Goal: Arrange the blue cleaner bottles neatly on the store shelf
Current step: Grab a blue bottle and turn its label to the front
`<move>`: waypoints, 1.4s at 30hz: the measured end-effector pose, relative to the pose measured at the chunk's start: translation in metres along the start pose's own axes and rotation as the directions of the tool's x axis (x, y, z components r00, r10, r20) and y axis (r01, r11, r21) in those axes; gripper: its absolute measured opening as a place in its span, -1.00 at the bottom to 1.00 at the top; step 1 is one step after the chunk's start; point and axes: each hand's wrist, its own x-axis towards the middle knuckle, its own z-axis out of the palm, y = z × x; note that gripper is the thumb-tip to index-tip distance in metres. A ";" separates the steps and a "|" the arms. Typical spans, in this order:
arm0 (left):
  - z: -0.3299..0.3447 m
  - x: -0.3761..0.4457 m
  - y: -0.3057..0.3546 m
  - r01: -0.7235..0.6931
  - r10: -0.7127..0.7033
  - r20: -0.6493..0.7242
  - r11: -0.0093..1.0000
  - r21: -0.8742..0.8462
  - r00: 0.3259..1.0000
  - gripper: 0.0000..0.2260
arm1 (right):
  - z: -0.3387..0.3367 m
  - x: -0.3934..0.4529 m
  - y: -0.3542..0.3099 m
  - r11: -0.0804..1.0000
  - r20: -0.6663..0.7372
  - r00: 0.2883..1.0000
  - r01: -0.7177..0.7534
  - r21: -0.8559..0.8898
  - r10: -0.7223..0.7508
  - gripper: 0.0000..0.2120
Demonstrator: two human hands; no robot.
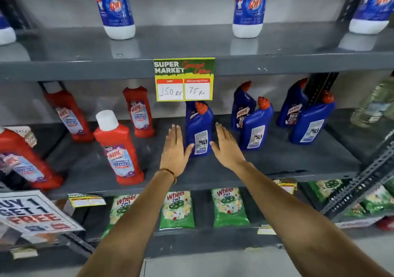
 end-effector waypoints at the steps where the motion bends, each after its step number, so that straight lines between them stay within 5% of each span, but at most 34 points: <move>1: 0.006 0.004 -0.003 0.060 -0.055 0.076 0.997 -0.055 0.996 -0.33 | 0.002 0.007 0.005 0.994 0.053 0.997 -0.061 0.087 0.056 -0.36; 4: 0.011 0.016 -0.004 0.206 -0.145 0.252 0.949 -0.237 0.957 -0.24 | 0.003 0.026 0.015 0.941 0.203 0.964 -0.222 0.256 0.173 -0.26; 8: 0.016 0.036 -0.002 0.363 -0.248 0.289 0.801 -0.477 0.925 -0.26 | 0.005 0.046 0.026 0.832 0.286 0.940 -0.304 0.464 0.184 -0.26; 12: 0.025 0.055 -0.006 0.414 -0.281 0.316 0.742 -0.527 0.906 -0.32 | 0.013 0.057 0.037 0.766 0.347 0.926 -0.329 0.552 0.148 -0.32; 17: 0.032 0.064 -0.004 0.440 -0.310 0.335 0.778 -0.449 0.890 -0.47 | 0.023 0.064 0.039 0.744 0.367 0.919 -0.345 0.572 0.144 -0.51; 27: 0.024 0.067 -0.006 0.355 -0.281 0.219 0.778 -0.519 0.934 -0.47 | 0.008 0.076 0.029 0.718 0.365 0.928 -0.301 0.627 0.070 -0.51; 35: 0.024 0.052 0.015 0.290 -0.320 0.025 0.822 -0.491 0.947 -0.55 | 0.005 0.062 0.008 0.714 0.306 0.949 -0.265 0.648 0.074 -0.30; 42: 0.017 0.046 0.026 0.226 -0.237 0.004 0.919 -0.324 0.971 -0.65 | 0.012 0.059 -0.004 0.645 0.180 0.963 -0.269 0.715 0.202 -0.14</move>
